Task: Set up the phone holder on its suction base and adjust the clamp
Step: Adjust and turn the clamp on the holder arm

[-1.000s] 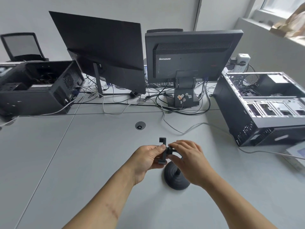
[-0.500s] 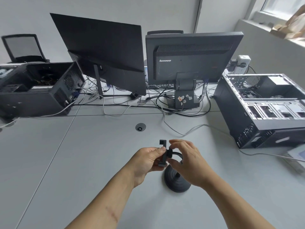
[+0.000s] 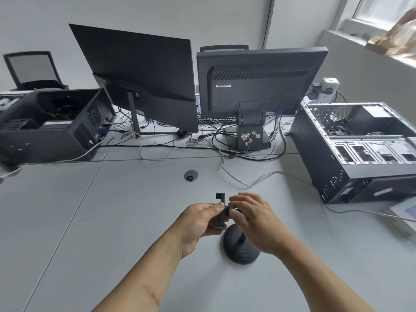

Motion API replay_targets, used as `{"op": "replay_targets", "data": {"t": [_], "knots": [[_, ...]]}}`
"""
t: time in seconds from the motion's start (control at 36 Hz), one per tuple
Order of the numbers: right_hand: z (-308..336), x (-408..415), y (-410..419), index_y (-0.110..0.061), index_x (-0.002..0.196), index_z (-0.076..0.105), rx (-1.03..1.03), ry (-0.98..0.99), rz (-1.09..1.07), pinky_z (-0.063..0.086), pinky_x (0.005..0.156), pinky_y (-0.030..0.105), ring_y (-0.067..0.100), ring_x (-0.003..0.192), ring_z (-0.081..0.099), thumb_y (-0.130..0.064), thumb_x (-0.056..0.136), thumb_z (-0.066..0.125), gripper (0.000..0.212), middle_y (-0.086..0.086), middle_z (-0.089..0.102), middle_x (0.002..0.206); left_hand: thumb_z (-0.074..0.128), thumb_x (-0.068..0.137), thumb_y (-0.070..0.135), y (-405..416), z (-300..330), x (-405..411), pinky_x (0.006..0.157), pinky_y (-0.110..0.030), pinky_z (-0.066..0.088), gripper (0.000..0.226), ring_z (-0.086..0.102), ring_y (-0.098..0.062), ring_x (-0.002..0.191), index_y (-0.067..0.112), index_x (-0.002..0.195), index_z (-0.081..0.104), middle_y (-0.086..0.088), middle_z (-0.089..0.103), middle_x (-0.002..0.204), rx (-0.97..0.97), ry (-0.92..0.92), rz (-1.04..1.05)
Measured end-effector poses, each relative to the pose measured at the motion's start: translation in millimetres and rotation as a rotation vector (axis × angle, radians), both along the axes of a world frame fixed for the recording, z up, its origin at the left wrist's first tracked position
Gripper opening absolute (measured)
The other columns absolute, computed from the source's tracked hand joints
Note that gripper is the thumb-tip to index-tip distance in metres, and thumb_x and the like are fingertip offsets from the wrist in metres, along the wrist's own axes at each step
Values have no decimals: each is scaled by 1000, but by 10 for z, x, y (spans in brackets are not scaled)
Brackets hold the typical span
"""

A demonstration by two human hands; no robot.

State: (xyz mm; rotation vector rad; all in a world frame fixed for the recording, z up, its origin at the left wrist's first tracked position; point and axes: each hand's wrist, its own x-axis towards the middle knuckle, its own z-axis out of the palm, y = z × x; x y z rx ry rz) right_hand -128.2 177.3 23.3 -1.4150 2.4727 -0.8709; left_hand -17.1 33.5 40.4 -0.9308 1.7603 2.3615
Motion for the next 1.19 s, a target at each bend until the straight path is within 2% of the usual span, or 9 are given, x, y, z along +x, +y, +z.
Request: {"op": "replay_targets", "data": {"t": [0.14,0.22,0.42,0.58,0.78,0.89,1.03,1.11,1.19], "knots": [[-33,11,70,-31,123,48,-50,-83,-70,29,101,25,-10,111,28,-53,82,55,47,-27,42,117,56,96,32,11,7,-2,71,-26,56,35,67,-22,81,3,106,73,-18,74,102,-23,-13,-1],[-69,8,77,-32,114,55,-57,-37,-73,30,100,27,0,117,37,-46,82,59,35,-23,52,116,55,97,31,18,7,-8,75,-28,57,35,67,-22,81,2,106,72,-21,72,112,-37,-16,-2],[-87,6,59,-33,111,62,-54,-6,-38,28,104,31,6,120,38,-43,91,51,25,-19,56,120,56,96,31,29,23,-3,73,-27,58,32,68,-21,78,6,99,76,-8,74,89,-26,-20,17],[-55,-12,36,-30,115,59,-19,-82,-28,25,108,33,6,127,30,-41,93,45,28,-15,51,131,56,96,32,41,37,0,73,-28,57,31,68,-21,78,9,97,77,-6,75,88,-26,-19,20],[-73,16,19,-31,113,52,-70,-108,-30,31,105,33,5,122,36,-40,86,57,29,-23,51,123,56,96,32,39,47,-5,70,-27,56,32,68,-22,78,5,99,75,-3,75,80,-26,-21,15],[-79,-15,14,-28,110,58,-43,-82,-8,29,107,35,4,127,33,-43,92,47,26,-17,53,129,56,96,32,41,43,-6,71,-27,56,32,68,-22,79,6,99,76,-9,74,91,-36,-15,12],[-54,-34,-7,-31,113,60,14,-110,4,24,109,34,3,129,29,-46,96,33,36,-15,51,133,56,96,32,42,29,-1,73,-27,57,32,68,-21,78,8,95,77,-5,75,87,-29,-7,4],[-51,-7,13,-32,125,47,-36,-210,-69,26,104,29,2,125,30,-54,88,40,44,-20,47,128,56,97,31,38,35,-11,75,-29,58,34,67,-21,78,4,101,75,-6,74,86,-31,-9,2],[-52,19,15,-31,115,49,-86,-155,-34,31,104,31,4,123,35,-43,84,52,34,-23,48,125,56,97,30,41,39,-19,75,-30,57,36,66,-23,78,0,106,72,-4,73,80,-34,-14,4]]}}
